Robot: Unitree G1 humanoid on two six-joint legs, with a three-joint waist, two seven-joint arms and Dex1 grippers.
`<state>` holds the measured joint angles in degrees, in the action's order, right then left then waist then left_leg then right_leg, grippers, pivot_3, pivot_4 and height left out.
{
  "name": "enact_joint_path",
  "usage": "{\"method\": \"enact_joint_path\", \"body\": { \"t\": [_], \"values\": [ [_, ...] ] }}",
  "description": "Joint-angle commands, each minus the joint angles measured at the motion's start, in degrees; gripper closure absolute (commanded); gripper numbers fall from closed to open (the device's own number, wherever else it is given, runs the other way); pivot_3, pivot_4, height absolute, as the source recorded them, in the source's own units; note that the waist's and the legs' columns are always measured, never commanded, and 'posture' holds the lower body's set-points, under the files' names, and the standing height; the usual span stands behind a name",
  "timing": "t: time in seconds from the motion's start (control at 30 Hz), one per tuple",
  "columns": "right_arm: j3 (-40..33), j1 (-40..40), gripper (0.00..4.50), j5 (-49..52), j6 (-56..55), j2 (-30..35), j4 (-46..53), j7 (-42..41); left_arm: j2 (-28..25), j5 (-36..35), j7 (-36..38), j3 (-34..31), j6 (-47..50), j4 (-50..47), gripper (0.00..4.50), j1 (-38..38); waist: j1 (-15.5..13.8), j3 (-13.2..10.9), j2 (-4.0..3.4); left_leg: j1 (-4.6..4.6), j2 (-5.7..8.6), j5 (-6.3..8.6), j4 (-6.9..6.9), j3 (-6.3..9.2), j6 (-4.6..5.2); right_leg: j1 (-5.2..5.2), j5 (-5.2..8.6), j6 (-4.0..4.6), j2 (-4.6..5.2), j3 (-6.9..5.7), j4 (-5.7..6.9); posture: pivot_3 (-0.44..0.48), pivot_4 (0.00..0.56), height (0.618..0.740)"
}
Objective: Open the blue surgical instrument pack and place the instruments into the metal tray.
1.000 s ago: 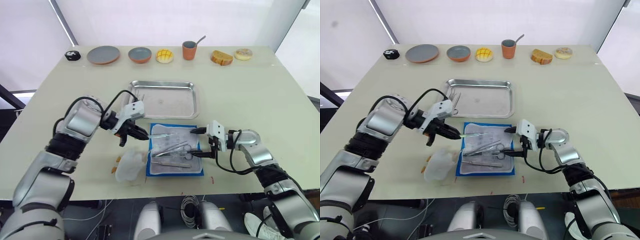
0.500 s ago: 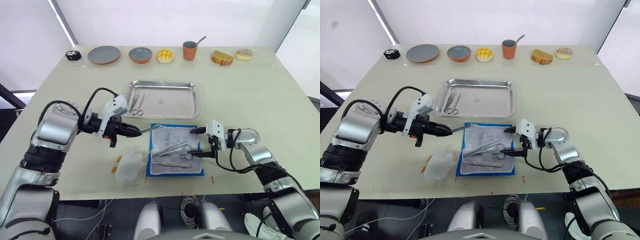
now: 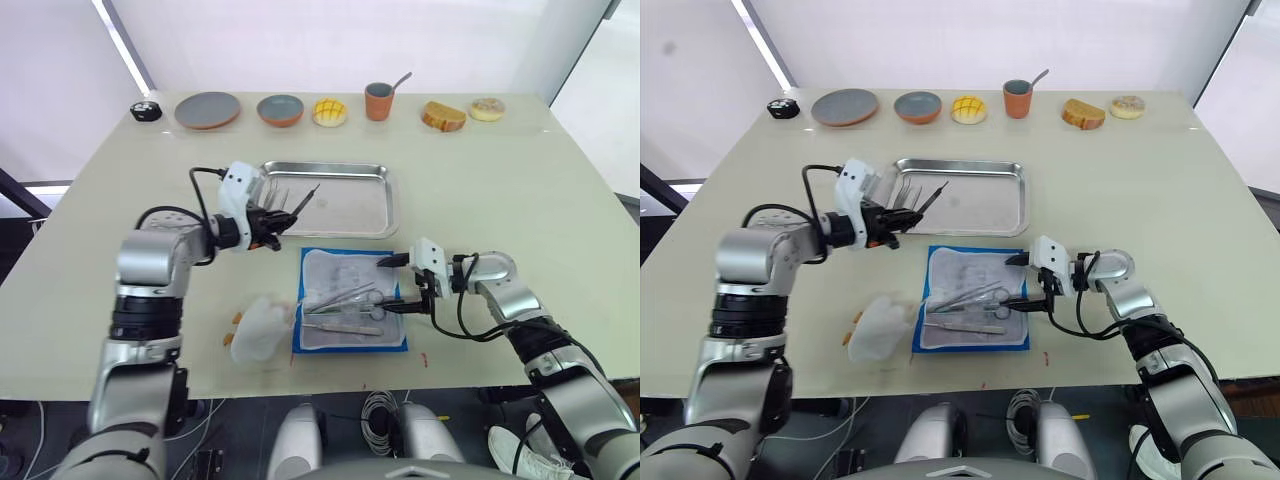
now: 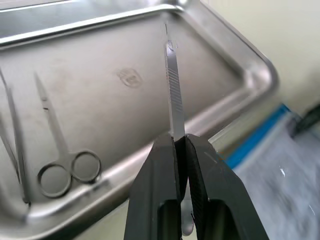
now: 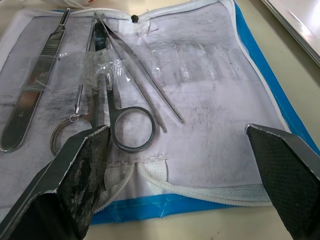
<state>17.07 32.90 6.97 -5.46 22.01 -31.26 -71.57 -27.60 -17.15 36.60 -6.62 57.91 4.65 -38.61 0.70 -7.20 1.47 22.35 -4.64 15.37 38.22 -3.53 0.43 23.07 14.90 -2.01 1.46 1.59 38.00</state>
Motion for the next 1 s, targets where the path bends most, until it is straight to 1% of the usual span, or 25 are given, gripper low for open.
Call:
{"method": "enact_joint_path", "body": {
  "t": [0.03, 0.17, 0.3, 0.5, 0.7, 1.0],
  "values": [
    [3.3, -2.6, 0.0, -4.8, 1.5, 0.4, -4.5, 0.4, 2.6, 1.3, -6.9, -2.0, -1.6, 1.9, 4.45, -2.9, 0.1, 0.0, 0.0, 0.0, 0.0, 0.0, 0.0, 0.0, 0.0, 0.0, 0.0, 0.0, 0.0, 0.0, 0.0, 0.0, 0.15, 0.74],
    [3.1, -2.9, 0.0, -4.7, 1.7, 0.4, -4.2, 0.8, 6.4, 3.0, -14.2, -2.4, -3.0, 6.0, 4.45, -5.2, 0.1, 0.0, -0.01, -0.01, 0.0, 0.0, -0.01, -0.02, -0.01, 0.0, 0.0, 0.0, 0.0, 0.02, 0.0, 0.0, 0.15, 0.74],
    [2.9, -3.7, 0.0, -4.5, 2.0, 0.7, -3.4, 1.0, 8.4, 3.4, -19.0, -3.6, -4.3, 9.6, 4.45, -6.7, 0.1, 0.0, -0.01, -0.01, 0.01, 0.0, -0.02, 0.0, -0.01, 0.0, 0.0, 0.0, 0.0, 0.01, 0.0, 0.0, 0.15, 0.74],
    [2.9, -4.7, 0.0, -4.3, 2.6, 0.9, -2.1, 1.2, 10.6, 3.3, -21.7, -4.0, -6.2, 14.4, 4.45, -8.5, 0.0, 0.0, 0.0, 0.0, 0.02, -0.01, -0.01, 0.0, -0.02, -0.01, -0.01, 0.0, 0.01, -0.01, -0.01, 0.0, 0.15, 0.74],
    [2.9, -4.9, 0.0, -4.3, 3.0, 1.1, -1.4, 1.1, 11.4, 2.9, -23.6, -5.3, -5.9, 17.0, 4.45, -9.2, 0.0, 0.0, -0.01, 0.0, 0.02, -0.01, -0.02, 0.01, -0.02, -0.01, 0.0, 0.0, 0.01, -0.02, -0.01, 0.0, 0.15, 0.74],
    [3.1, -5.8, 0.0, -4.2, 3.6, 1.2, -0.2, 1.2, 11.1, 2.6, -25.0, -5.9, -4.3, 16.2, 4.45, -9.0, 0.1, 0.0, -0.01, 0.01, 0.02, -0.01, -0.03, 0.02, -0.03, -0.01, 0.0, -0.01, 0.01, -0.03, -0.02, 0.0, 0.15, 0.74]
  ]
}}
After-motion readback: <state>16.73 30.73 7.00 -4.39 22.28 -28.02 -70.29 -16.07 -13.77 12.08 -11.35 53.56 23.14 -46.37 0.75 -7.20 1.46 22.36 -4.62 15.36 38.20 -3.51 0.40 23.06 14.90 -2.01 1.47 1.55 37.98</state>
